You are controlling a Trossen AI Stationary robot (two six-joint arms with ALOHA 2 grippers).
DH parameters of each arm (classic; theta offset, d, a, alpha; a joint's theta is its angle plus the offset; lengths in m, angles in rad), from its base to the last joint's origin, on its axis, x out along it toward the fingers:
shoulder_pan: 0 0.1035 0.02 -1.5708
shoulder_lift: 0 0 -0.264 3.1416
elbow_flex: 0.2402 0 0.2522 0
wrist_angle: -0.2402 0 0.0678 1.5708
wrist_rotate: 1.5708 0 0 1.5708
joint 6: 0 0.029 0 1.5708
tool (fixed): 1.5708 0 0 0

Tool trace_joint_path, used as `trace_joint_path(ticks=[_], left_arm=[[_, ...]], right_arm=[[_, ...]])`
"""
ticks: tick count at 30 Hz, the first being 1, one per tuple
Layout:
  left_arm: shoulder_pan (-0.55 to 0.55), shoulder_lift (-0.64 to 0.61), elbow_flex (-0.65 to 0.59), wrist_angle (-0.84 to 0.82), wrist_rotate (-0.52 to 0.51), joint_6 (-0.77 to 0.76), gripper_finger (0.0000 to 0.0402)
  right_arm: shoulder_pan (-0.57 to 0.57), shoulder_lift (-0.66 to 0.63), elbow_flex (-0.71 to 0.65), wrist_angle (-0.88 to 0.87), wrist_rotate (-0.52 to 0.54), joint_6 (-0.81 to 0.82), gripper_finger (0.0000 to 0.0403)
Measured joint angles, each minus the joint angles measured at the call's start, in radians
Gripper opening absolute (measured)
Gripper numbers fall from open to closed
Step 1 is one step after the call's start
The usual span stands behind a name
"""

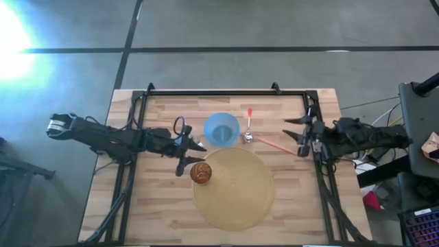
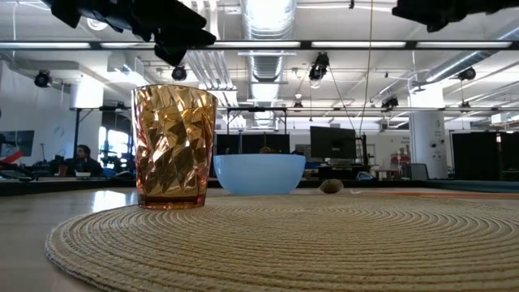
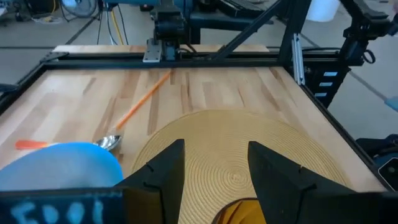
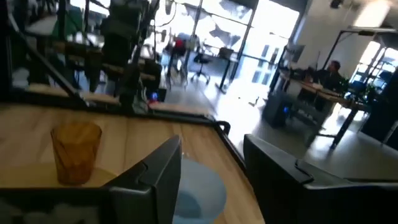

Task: Pick & Place Utensil
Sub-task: Put the blue bowl to the right of the orange cup on the brown mat

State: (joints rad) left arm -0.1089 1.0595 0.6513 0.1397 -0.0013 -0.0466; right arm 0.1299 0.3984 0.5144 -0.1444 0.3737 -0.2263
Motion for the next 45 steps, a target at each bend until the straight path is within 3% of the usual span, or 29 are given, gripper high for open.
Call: trace_joint_path(ticks=[13,18,23,25,31,45], left_arm=[[0.0,0.0,0.005,0.011,-0.04,0.038,0.0168],[0.0,0.0,0.0,0.004,-0.125,0.048,0.0168],[0.0,0.0,-0.001,-0.013,-0.132,0.025,0.0168],[0.0,0.0,-0.001,-0.026,-0.132,0.011,0.0168],[0.0,0.0,-0.001,-0.038,-0.132,0.004,0.0168],[0.0,0.0,-0.001,-0.044,-0.132,0.027,0.0168]], right_arm=[[-0.017,0.35,0.333,-0.303,0.003,-0.006,0.0185],[-0.063,0.47,0.42,-0.412,-0.009,0.03,0.0185],[-0.141,0.585,0.485,-0.513,-0.014,0.035,0.0185],[-0.182,0.63,0.501,-0.535,-0.052,0.029,0.0185],[-0.289,0.762,0.532,-0.532,-0.301,-0.019,0.0185],[-0.304,1.088,0.688,-0.53,-0.482,-0.112,0.0185]])
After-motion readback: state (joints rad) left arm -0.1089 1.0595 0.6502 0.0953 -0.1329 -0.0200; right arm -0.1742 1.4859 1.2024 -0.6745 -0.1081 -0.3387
